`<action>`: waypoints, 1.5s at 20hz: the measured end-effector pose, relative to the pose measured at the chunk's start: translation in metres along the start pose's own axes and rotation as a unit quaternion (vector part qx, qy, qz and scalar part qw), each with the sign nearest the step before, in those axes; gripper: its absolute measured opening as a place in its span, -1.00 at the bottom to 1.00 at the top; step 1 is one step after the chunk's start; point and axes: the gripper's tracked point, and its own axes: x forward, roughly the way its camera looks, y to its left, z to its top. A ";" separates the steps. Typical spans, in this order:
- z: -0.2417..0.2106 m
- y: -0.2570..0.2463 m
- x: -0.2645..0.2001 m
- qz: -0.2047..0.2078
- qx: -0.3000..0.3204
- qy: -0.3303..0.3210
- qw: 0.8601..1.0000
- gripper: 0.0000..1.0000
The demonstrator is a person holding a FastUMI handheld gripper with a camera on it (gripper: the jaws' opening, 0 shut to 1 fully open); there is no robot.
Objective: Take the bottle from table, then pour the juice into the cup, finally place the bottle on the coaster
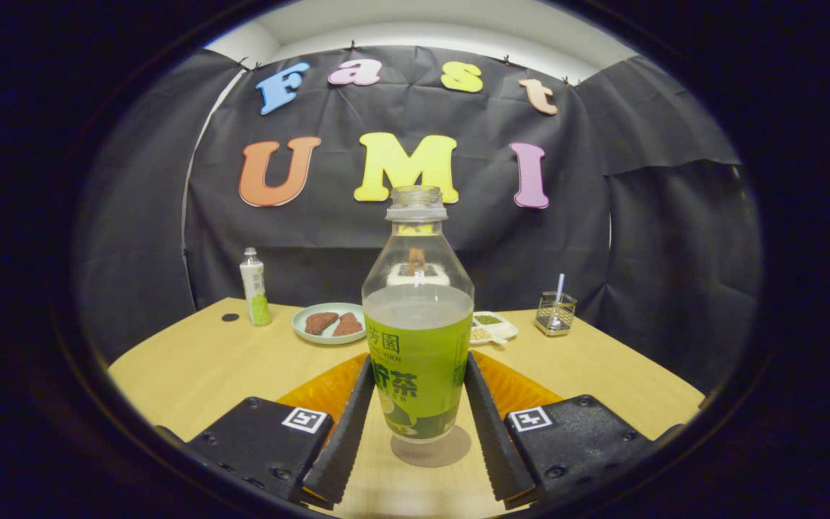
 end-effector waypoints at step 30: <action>-0.037 -0.019 0.001 0.008 -0.025 0.055 0.998 1.00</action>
